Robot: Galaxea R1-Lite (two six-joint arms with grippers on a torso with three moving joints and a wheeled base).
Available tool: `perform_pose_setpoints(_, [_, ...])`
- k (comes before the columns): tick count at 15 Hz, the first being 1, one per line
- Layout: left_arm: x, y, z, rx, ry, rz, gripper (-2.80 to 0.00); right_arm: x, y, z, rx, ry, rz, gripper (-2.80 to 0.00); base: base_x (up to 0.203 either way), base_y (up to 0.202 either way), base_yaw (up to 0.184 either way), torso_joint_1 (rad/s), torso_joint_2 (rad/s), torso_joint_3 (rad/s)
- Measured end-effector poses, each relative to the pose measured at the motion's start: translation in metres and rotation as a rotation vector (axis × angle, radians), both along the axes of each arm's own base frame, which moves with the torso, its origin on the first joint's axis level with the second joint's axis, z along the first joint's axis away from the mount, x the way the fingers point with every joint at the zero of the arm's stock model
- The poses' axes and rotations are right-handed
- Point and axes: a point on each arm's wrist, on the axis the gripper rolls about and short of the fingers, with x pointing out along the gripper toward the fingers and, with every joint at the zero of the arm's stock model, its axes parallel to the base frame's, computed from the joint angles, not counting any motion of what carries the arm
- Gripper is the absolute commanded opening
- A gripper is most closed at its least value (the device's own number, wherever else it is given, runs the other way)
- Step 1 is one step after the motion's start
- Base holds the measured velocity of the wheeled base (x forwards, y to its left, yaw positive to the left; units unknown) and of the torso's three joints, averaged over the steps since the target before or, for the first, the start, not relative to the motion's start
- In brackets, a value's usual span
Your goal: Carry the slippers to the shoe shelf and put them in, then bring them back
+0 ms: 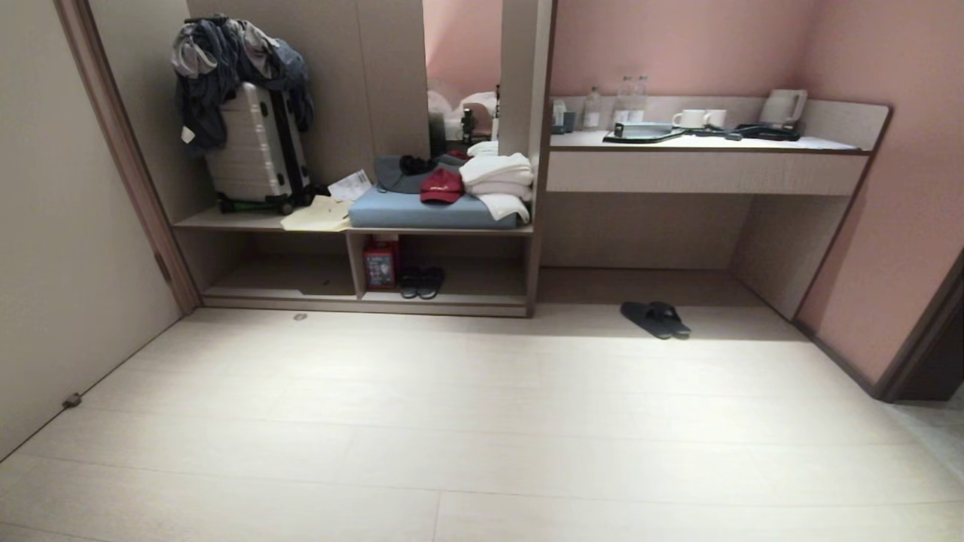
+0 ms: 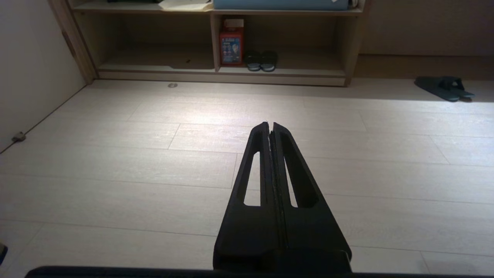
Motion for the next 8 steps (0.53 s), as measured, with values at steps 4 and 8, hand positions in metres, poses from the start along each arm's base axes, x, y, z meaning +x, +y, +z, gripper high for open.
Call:
perform_pose_setpoints(4, [0.0000, 0.0000, 0.0000, 0.000, 0.000, 0.000, -2.80, 0.0000, 0.0000, 0.0000, 0.000, 0.000, 0.000, -2.80, 0.000, 0.000, 0.000, 0.000, 0.00, 0.000])
perform_pose_setpoints(8, [0.0000, 0.0000, 0.0001, 0.000, -0.001, 0.000, -2.80, 0.0000, 0.0000, 0.0000, 0.001, 0.000, 0.000, -2.80, 0.000, 0.000, 0.000, 0.000, 0.00, 0.000])
